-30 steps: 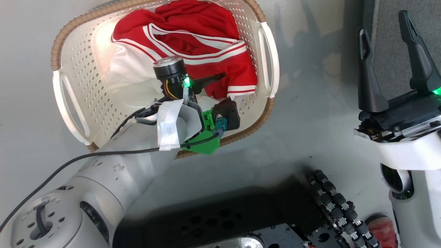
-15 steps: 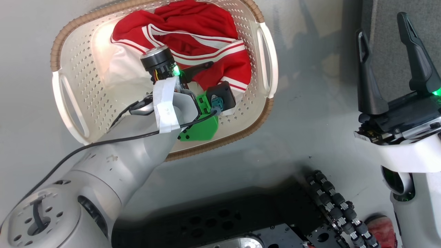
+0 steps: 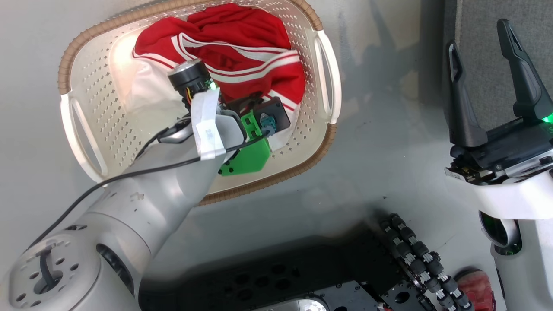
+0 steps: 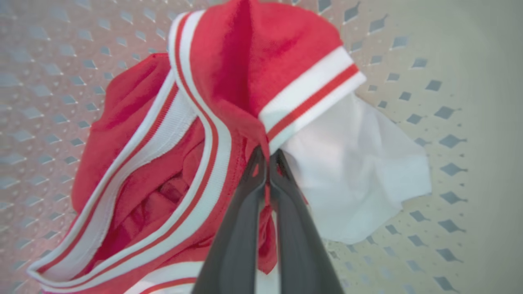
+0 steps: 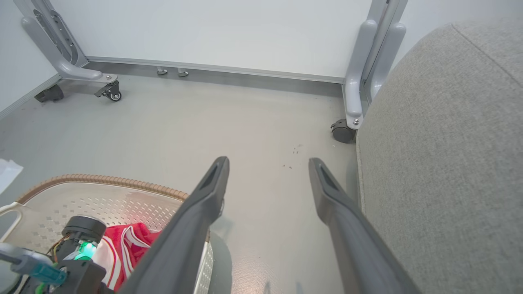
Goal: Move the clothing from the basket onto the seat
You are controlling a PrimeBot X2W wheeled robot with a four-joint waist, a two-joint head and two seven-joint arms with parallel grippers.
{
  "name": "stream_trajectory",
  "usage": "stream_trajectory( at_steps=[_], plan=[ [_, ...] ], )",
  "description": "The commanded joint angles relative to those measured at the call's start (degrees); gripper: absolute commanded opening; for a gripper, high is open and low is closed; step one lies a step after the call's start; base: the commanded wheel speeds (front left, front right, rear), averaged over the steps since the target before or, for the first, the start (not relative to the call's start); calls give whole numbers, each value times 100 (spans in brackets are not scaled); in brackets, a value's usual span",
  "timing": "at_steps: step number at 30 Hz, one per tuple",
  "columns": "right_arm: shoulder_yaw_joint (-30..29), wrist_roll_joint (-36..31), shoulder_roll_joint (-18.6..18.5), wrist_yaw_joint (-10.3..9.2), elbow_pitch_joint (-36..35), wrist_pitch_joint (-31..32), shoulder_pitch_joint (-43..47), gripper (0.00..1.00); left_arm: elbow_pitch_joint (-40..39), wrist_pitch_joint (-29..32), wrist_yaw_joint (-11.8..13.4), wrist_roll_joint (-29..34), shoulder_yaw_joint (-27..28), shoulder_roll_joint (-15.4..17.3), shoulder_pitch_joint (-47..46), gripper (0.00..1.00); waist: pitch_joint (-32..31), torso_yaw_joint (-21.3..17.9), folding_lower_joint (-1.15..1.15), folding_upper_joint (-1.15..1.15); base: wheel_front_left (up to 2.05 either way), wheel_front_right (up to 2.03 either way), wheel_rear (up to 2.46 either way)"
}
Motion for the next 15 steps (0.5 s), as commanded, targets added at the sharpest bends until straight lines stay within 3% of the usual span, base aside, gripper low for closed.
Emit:
stream_trajectory(
  at_steps=[1, 8, 15],
  plan=[
    [-17, 34, -17, -8, -21, -1, 52, 100, 36, -53, -11, -11, 7, 20, -103, 0, -3, 9, 0, 0, 0, 0, 0],
    [-62, 68, 4, -8, -13, -1, -149, 100, 188, -453, -1, -165, 24, 21, -426, 0, -5, 109, 0, 0, 0, 0, 0],
    [-7, 95, 56, -8, 93, -1, -364, 100, 186, -860, 329, -340, 77, 19, -289, 0, -249, 208, 0, 0, 0, 0, 0]
  ],
)
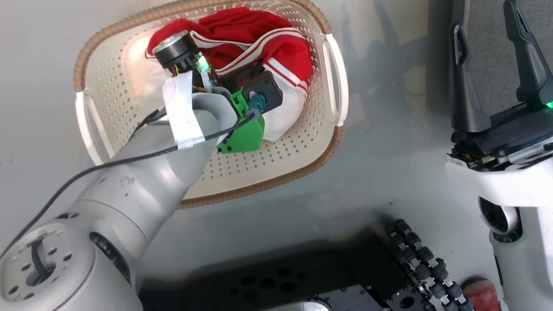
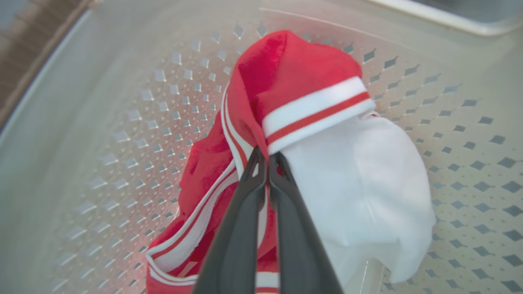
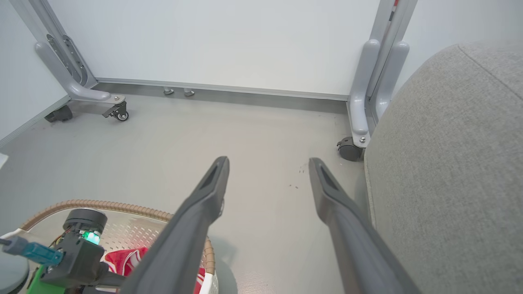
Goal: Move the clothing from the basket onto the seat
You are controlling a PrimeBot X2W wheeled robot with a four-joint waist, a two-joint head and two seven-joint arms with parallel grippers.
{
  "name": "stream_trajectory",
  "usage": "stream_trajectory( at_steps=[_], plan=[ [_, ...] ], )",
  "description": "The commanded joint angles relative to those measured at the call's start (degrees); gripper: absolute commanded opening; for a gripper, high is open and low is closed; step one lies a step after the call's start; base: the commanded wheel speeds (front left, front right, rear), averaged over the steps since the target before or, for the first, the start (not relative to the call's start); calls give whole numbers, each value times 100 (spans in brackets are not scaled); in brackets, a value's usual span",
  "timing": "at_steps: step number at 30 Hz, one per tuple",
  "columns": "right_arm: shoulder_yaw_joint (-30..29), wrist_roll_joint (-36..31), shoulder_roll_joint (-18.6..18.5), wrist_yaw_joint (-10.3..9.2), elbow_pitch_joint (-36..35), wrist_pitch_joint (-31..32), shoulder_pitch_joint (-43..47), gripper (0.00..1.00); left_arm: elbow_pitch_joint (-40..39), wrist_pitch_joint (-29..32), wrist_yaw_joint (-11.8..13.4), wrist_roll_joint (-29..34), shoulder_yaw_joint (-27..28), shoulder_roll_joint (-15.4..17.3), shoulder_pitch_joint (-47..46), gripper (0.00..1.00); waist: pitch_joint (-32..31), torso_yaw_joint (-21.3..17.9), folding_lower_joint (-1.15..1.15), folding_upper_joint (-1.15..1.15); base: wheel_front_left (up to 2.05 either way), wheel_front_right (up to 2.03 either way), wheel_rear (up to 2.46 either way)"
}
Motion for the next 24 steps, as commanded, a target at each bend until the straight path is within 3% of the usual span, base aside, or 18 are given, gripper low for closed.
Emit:
stream_trajectory(
  at_steps=[1, 11, 24],
  plan=[
    [-7, 22, 2, -8, 40, -1, -58, 100, -61, -67, 84, -44, 14, 17, 141, 0, -220, 74, 0, 0, 0, 0, 0],
    [-109, 30, -18, -9, 261, -1, 214, 100, -1042, -145, 651, -236, 399, 28, 970, 0, -1310, 358, 0, 0, 0, 0, 0],
    [74, 108, 8, -8, 688, -1, 727, 100, -2766, -141, 1161, 94, 1504, 525, 2545, 0, -2880, 496, 0, 0, 0, 0, 0]
  ],
)
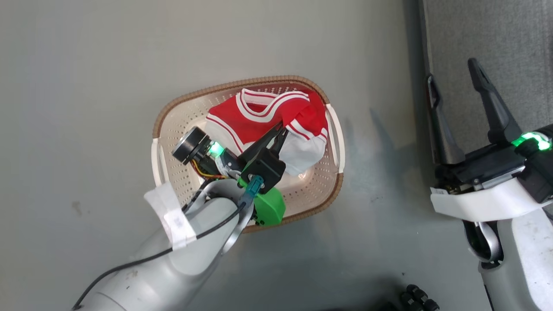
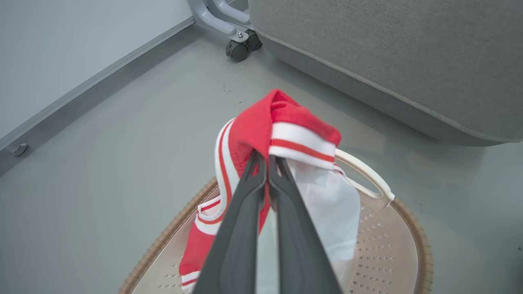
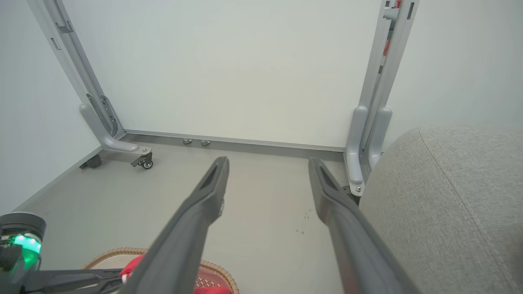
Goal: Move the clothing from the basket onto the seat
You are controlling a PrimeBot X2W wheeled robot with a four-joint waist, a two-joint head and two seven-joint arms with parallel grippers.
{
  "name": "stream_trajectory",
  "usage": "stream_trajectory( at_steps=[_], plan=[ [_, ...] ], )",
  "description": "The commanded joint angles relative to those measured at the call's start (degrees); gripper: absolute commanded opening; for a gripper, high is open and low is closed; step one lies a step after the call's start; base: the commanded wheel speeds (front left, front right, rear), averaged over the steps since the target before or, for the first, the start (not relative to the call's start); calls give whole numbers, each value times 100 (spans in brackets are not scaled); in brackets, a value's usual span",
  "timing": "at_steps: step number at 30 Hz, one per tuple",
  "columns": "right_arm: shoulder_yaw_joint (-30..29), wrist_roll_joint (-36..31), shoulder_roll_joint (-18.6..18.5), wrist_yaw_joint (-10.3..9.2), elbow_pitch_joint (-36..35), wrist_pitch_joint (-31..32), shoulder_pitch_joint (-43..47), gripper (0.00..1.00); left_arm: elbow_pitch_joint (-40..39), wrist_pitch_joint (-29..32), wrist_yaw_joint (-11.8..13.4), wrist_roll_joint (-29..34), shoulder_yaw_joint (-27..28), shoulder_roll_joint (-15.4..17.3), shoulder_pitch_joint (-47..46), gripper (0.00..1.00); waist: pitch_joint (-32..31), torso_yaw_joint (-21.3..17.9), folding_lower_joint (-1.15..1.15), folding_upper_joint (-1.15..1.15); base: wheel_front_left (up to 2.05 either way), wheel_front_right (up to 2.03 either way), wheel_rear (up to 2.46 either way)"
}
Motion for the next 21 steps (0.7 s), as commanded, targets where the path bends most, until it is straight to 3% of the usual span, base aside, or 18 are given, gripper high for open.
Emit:
stream_trajectory(
  at_steps=[1, 12, 21],
  plan=[
    [31, 45, 3, -9, 78, 0, 179, 100, -196, -2, 71, 94, 134, 57, 280, 0, -883, 138, 0, 0, 0, 0, 0],
    [430, 231, 121, -9, 628, -1, 992, 100, -1849, -2, 332, 412, 1357, 317, 1963, 0, -2645, 40, 0, 0, 0, 0, 0],
    [805, 393, 103, -9, 972, -1, 1638, 100, -2844, -2, 432, 765, 2066, 304, 2982, 0, -3616, -120, 0, 0, 0, 0, 0]
  ],
)
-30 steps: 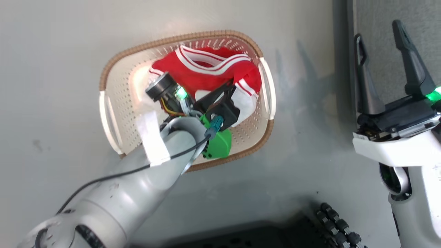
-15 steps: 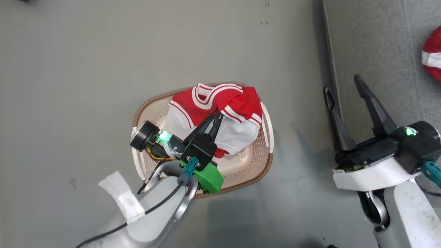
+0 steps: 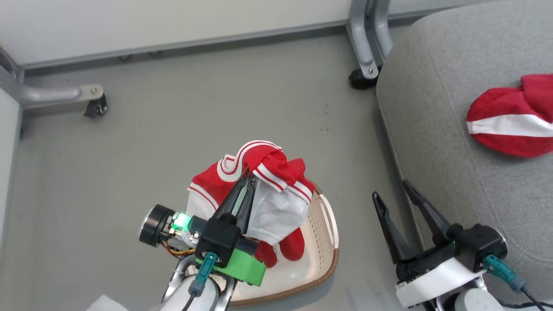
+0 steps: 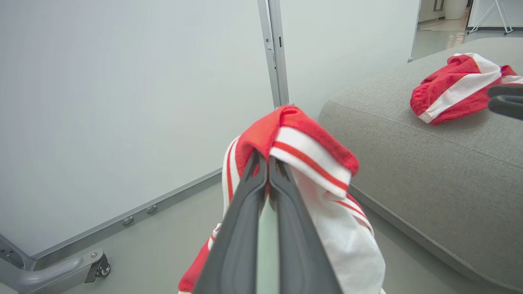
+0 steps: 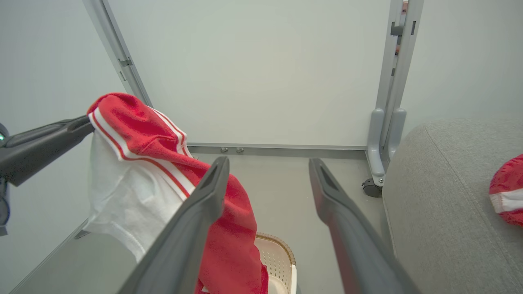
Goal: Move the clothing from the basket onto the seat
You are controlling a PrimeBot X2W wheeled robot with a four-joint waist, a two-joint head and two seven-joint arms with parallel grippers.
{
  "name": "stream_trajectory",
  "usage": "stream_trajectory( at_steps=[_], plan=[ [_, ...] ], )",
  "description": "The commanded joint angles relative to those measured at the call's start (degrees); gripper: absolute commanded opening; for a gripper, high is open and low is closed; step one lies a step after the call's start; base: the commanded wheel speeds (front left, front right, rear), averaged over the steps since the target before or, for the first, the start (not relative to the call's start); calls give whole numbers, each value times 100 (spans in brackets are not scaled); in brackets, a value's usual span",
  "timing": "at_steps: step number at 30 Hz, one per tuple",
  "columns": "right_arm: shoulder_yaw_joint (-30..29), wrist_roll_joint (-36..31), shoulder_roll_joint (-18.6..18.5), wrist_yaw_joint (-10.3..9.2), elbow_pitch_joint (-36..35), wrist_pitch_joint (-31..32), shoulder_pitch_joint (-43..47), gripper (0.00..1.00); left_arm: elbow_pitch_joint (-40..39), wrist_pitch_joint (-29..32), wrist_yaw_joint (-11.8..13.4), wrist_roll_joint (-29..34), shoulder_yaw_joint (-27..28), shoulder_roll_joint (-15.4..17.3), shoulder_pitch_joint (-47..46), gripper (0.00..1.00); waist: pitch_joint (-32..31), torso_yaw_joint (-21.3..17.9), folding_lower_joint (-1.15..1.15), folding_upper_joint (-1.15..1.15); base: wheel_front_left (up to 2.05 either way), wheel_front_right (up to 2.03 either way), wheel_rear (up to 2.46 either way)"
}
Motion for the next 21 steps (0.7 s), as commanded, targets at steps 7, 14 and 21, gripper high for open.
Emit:
stream_trajectory(
  at_steps=[7, 14, 21],
  plan=[
    [236, 151, -87, -8, 204, -1, 393, 100, -742, -1, 51, 390, 401, 54, 520, 0, -1160, -198, 1, 0, 0, 0, 0],
    [428, 141, -182, -8, 330, -1, 576, 100, -1140, -1, -29, 525, 518, 21, 728, 0, -1356, -187, 1, 0, 0, 0, 0],
    [865, -52, -356, -8, 485, -1, 516, 100, -1345, -1, -165, 627, 471, -48, 764, 0, -1419, -132, 1, 0, 0, 0, 0]
  ],
)
